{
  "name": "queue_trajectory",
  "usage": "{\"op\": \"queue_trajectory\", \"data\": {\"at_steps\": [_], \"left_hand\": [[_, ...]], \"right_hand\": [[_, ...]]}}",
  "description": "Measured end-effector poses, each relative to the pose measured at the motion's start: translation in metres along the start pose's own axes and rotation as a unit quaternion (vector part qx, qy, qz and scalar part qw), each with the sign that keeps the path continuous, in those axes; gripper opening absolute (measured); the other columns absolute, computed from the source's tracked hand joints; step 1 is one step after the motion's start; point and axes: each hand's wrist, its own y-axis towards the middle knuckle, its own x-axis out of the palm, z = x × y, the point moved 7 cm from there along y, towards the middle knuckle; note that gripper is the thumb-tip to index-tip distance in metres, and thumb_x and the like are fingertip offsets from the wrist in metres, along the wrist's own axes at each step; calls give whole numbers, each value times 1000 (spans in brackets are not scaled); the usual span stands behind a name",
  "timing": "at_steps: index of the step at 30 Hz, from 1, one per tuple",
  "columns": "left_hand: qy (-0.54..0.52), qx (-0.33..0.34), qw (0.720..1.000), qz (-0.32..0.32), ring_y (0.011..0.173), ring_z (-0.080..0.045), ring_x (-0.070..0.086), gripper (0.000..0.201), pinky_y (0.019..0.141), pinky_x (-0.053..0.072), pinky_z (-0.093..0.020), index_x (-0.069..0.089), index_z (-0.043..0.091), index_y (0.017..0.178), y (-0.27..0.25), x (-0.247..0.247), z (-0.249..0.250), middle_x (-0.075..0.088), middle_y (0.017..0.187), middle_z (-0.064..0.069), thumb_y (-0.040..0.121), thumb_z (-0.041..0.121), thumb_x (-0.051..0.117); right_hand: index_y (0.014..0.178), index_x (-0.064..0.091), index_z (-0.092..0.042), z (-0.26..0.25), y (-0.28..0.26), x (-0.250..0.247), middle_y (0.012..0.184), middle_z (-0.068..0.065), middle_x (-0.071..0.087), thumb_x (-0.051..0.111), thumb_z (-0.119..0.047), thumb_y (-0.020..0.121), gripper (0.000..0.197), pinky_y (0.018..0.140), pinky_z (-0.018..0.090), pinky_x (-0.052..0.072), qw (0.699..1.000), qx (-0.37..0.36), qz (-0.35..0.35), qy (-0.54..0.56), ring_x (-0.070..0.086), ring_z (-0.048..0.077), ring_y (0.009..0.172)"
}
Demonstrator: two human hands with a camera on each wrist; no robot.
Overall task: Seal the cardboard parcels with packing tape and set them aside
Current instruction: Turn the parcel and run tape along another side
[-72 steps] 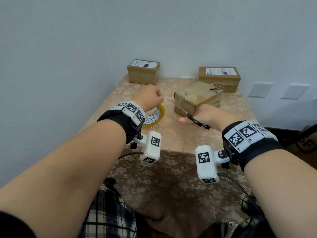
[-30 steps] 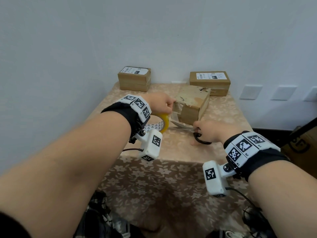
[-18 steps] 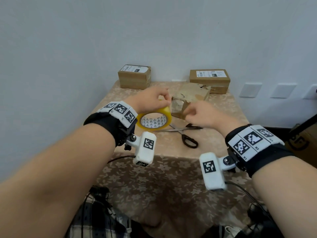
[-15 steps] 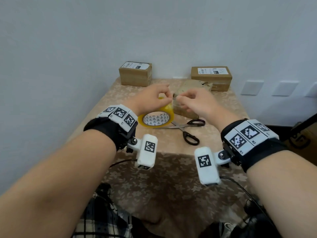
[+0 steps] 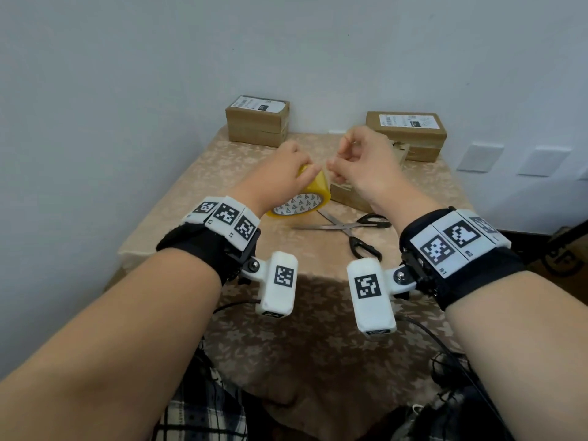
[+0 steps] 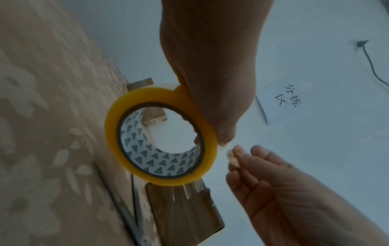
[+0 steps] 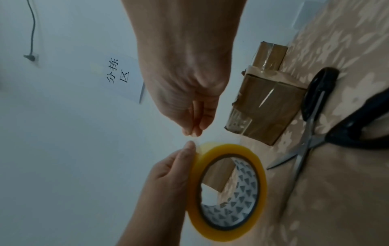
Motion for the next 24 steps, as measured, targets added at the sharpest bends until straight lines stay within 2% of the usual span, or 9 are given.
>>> {"op": "queue_trajectory", "data": {"at_steps": [3,6,10,13,18,21,24], "left_hand": [[17,0,1000,1,83,-16,42,37,73,31,-28,56,7,109,1,1,3,38,99,-1,101,37,35],[-38,8,999,6,90,-14,41,31,77,31,-26,53,10,115,-1,3,6,39,99,1,101,33,38],[-126,-21,991,30,92,-12,47,16,78,35,-26,56,15,103,-5,1,2,45,94,6,98,27,46],[-149,-39,986,65,91,-8,47,11,76,31,-19,59,15,98,-6,-4,-4,47,101,3,94,24,55],[-183,-56,979,72,93,-7,45,4,76,30,-18,59,18,92,-6,-5,-7,46,100,5,91,23,59],[-194,-55,976,84,95,-7,43,3,70,28,-15,59,18,90,-7,-8,-3,46,98,6,90,20,60],[-202,-62,974,87,98,-8,42,2,73,27,-14,60,18,89,-6,-8,-3,47,105,3,89,20,61]], "right_hand": [[73,48,-17,-4,-1,-3,68,6,58,60,9,87,32,59,28,51,1000,4,1,6,58,8,53],[76,57,-18,0,-2,-3,70,4,60,58,6,90,27,62,22,52,1000,15,-10,-13,58,8,58],[88,66,-17,10,-1,-3,80,5,65,55,4,92,24,67,18,53,999,34,-26,-26,60,8,67],[87,67,-20,11,-1,-3,81,1,67,57,3,91,25,65,16,50,999,37,-30,-22,59,6,68],[83,64,-20,13,-2,-1,85,4,67,62,1,87,22,63,15,47,999,46,-24,-8,59,7,68],[81,64,-24,13,-2,0,88,7,66,64,-3,87,22,66,19,47,999,36,-16,-28,58,8,70],[80,62,-28,14,-1,3,87,8,64,63,-6,88,23,76,35,52,998,30,-10,-47,58,15,76]]}}
